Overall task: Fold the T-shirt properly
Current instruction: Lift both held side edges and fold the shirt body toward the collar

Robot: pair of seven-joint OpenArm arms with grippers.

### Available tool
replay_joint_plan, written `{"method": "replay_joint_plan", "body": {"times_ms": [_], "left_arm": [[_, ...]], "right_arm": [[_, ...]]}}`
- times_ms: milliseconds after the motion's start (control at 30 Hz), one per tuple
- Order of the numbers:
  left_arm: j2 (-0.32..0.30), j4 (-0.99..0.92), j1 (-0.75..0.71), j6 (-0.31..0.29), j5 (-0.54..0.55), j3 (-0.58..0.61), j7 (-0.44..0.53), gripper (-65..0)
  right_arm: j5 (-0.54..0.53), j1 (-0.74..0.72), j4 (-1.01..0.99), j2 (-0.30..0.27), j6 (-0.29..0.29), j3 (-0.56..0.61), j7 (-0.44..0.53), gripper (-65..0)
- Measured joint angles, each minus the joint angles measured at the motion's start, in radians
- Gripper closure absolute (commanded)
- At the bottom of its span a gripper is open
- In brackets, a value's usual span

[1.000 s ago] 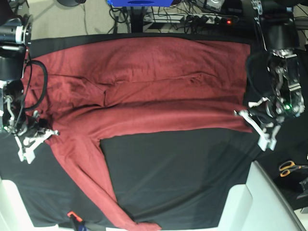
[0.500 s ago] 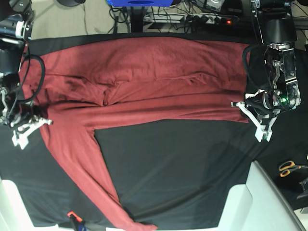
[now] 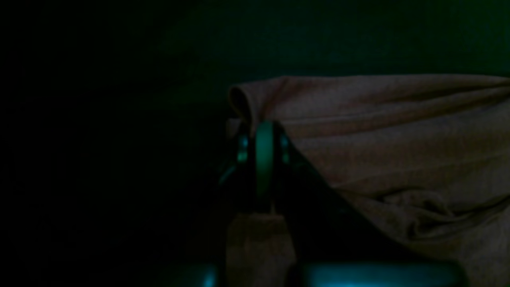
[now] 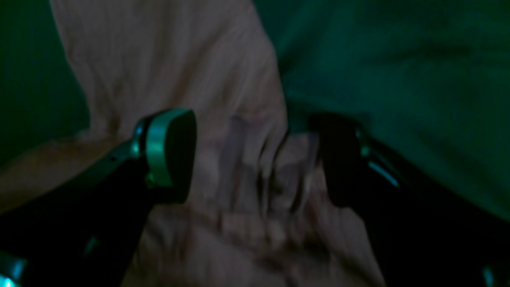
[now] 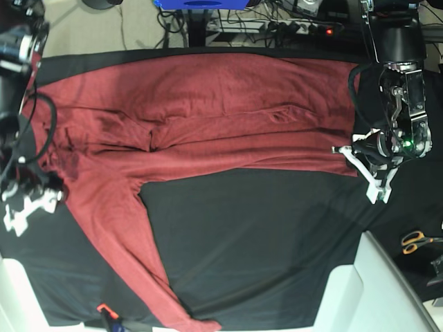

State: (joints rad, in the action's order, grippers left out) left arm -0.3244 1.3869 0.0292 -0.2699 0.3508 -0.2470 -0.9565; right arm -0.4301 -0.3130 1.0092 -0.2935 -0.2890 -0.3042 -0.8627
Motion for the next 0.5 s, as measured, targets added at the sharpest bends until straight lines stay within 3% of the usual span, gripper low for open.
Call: {"method": "replay_joint_plan", "body": {"times_ms": [200, 400, 500], "left_arm": [[-0.001, 0.000, 0.000, 0.000, 0.000, -0.001, -0.001, 0.0], [-0.001, -0.057, -0.002, 0.000, -0.002, -0.001, 0.002, 0.0], [-0.003, -0.056, -0.002, 0.000, -0.003, -0.001, 0.001, 0.0]], "right_arm": [[0.113, -0.208, -0.404, -0.026, 0.002, 0.071, 0.182, -45.9], [0.111, -0.274, -0.676, -0.022, -0.010, 0.183, 0.433, -45.8], [0.109, -0.290, -0.724, -0.024, -0.014, 0.219, 0.481, -45.5]]}}
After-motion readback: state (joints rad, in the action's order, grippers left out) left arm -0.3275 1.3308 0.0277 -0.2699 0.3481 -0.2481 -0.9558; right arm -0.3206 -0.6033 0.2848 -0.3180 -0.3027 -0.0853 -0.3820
